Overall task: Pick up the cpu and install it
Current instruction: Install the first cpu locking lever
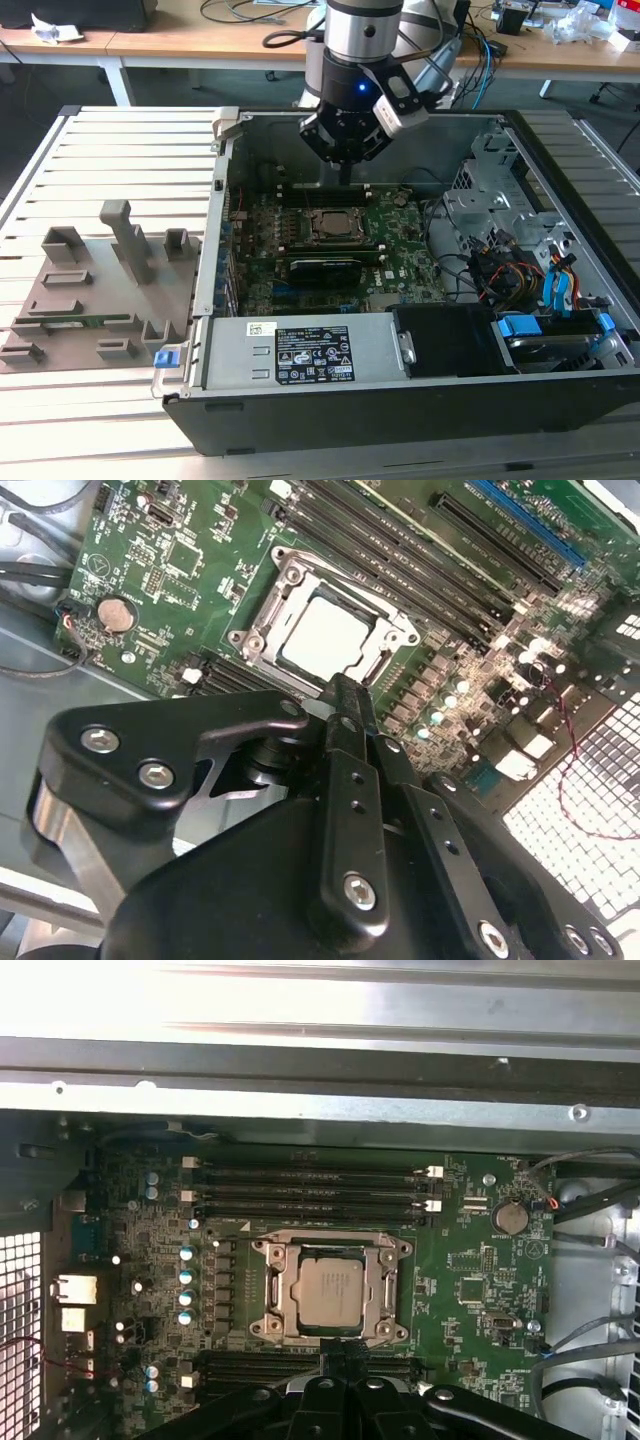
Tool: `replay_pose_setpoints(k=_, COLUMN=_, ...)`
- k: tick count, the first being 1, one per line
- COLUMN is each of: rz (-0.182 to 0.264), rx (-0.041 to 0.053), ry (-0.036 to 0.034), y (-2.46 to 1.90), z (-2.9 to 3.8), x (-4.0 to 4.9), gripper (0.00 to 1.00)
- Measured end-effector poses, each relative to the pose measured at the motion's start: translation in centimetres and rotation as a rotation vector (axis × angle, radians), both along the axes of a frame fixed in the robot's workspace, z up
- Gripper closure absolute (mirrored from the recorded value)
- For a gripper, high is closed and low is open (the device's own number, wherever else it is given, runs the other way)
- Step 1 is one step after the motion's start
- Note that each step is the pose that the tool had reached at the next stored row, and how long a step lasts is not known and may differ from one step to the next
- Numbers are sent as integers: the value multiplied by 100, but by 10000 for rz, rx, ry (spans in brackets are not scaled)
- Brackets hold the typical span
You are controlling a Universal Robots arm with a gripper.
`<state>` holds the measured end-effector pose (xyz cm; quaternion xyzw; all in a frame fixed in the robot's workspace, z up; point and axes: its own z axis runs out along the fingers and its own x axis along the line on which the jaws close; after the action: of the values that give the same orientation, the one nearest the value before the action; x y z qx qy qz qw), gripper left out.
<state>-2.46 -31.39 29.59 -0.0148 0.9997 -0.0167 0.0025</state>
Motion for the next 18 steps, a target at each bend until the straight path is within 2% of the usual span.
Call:
replay_pose_setpoints(k=4, rz=-1, rx=2, ry=-1, y=11, z=-5, x=-41, gripper=89)
replay_pose_setpoints(k=10, rz=0, rx=1, ry=0, y=59, z=-12, x=-84, gripper=89)
replay_pose_setpoints(k=18, rz=0, rx=2, ry=-1, y=95, z=-29, x=-133, gripper=89)
